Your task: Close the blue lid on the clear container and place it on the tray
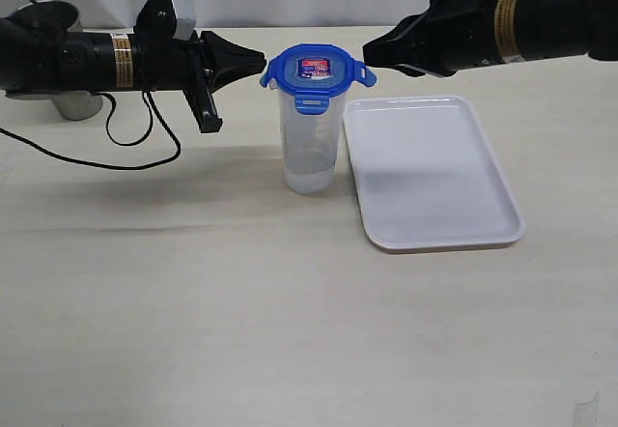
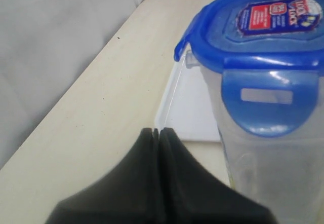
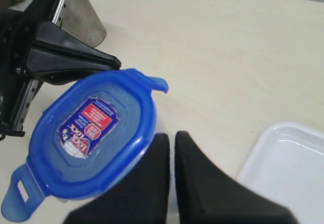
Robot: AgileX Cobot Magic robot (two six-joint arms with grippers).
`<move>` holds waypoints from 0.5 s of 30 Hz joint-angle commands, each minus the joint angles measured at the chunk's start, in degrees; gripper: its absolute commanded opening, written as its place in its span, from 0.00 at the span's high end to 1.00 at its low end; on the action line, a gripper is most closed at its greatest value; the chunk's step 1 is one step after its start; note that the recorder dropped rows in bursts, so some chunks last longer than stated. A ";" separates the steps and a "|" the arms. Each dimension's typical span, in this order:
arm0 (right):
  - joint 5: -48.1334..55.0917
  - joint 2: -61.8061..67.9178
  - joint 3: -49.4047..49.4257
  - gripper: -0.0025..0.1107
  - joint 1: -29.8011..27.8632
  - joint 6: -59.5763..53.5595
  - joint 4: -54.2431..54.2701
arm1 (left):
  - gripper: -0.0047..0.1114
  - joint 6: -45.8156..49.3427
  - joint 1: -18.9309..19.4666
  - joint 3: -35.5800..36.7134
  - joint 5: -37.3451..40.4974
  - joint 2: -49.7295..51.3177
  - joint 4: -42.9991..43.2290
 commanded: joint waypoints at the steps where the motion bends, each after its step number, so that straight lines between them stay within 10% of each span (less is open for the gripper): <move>1: -0.21 -3.09 2.50 0.94 -2.39 -0.15 -0.13 | 0.96 -0.26 0.01 -0.57 -0.32 -0.08 -0.55; 15: -5.76 -2.13 3.99 0.94 -2.51 -3.34 -0.13 | 0.96 -0.36 0.01 -0.57 -0.45 -0.08 -0.55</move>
